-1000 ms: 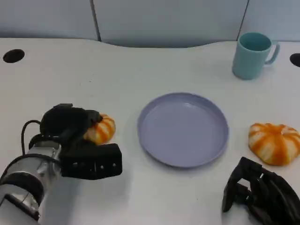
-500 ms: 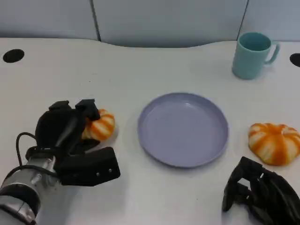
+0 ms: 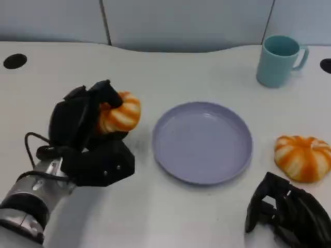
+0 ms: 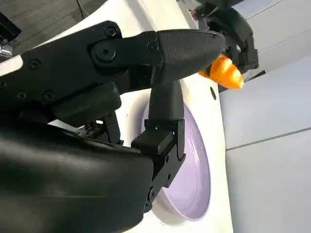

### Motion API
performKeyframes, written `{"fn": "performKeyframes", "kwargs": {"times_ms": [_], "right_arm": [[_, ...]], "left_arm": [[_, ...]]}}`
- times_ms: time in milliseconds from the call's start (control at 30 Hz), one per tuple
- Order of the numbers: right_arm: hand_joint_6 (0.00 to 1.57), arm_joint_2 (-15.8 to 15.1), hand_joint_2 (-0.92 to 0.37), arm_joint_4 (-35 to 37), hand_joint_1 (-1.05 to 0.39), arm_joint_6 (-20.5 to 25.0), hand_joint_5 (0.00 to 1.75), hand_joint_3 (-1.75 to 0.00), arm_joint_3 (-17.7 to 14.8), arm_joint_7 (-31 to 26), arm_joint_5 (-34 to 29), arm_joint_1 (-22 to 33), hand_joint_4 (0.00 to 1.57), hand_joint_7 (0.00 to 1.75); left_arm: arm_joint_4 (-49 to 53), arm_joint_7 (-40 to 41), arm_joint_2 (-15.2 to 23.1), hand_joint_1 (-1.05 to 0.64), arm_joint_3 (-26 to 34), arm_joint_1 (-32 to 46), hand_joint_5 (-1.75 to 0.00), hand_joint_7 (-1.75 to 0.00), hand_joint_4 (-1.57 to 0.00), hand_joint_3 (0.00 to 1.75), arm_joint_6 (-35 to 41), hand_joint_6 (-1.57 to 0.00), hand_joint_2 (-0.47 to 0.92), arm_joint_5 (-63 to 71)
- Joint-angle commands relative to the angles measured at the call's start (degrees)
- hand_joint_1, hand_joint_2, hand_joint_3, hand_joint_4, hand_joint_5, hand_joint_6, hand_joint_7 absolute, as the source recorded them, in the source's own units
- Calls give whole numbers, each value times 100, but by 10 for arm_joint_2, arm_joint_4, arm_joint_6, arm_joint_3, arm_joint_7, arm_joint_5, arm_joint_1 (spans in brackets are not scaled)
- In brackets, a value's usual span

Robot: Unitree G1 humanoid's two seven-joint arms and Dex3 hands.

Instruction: Grasp the bread from the table and place it into the plate.

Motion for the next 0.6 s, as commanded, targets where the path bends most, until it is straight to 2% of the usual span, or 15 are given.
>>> {"fn": "performKeyframes", "kwargs": {"times_ms": [33, 100, 267, 433, 600], "right_arm": [[59, -7, -92, -2, -61, 0, 175, -32, 1, -8, -3, 3, 66, 149], [59, -7, -92, -2, -61, -1, 175, -32, 2, -10, -4, 4, 66, 150], [58, -6, -92, -5, -59, -9, 175, -35, 4, -7, -3, 6, 66, 149], [59, -6, -92, -7, -58, -5, 175, -34, 6, -6, 1, 7, 66, 150], [58, -6, -92, -12, -59, -3, 175, -34, 10, -11, -1, 10, 66, 150]], "left_arm": [[-28, -55, -5, -8, 4, -19, -175, -175, -81, 130, -34, -66, 44, -9], [-30, -64, -6, -7, 8, -18, -175, -175, -81, 133, -38, -66, 43, -10], [-35, -159, -20, -11, 3, -48, -175, -175, -88, 138, -66, -74, 41, -22], [-37, -217, -29, -15, -8, -73, -175, -175, -88, 139, -72, -74, 44, -16], [-35, -238, -52, -19, -45, -117, -175, -175, -90, 127, -59, -75, 46, 22]]}}
